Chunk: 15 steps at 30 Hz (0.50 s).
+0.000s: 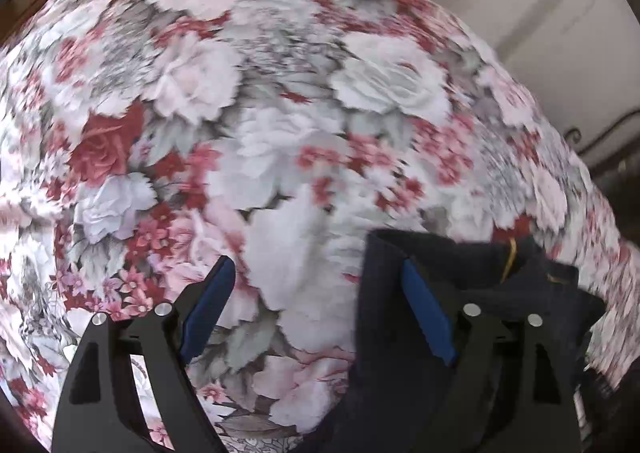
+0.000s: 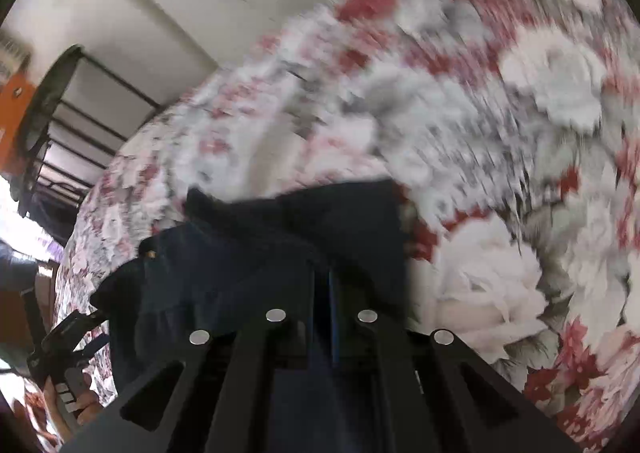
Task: Fold small clothes
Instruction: 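Lower the hem onto the collar and open both grippers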
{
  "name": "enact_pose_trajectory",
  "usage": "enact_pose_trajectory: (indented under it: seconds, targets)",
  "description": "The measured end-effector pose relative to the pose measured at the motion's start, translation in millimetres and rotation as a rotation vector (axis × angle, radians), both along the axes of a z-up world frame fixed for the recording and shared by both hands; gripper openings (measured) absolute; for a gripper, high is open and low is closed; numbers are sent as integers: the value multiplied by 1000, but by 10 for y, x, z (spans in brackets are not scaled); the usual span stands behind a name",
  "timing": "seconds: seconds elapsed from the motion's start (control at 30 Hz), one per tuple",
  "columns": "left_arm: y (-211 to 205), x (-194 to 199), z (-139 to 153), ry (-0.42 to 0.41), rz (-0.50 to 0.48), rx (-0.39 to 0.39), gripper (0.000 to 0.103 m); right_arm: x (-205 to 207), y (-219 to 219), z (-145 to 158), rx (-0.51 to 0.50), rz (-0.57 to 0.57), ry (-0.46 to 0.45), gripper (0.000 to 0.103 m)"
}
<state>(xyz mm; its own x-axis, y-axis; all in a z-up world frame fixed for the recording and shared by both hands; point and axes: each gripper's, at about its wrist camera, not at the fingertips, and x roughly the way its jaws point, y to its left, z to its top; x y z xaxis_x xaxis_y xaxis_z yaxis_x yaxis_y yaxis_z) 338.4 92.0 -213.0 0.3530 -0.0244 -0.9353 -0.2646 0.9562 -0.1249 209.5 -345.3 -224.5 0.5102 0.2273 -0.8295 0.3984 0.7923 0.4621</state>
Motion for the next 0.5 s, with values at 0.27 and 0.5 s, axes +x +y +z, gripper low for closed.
enact_pose_trajectory:
  seconds: [0.27, 0.5]
  targets:
    - [-222, -93, 387, -190, -121, -79, 81, -23, 64, 408, -3, -9, -202, 13]
    - [-1012, -260, 412, -235, -417, -71, 68, 216, 542, 235, 84, 171, -173, 13]
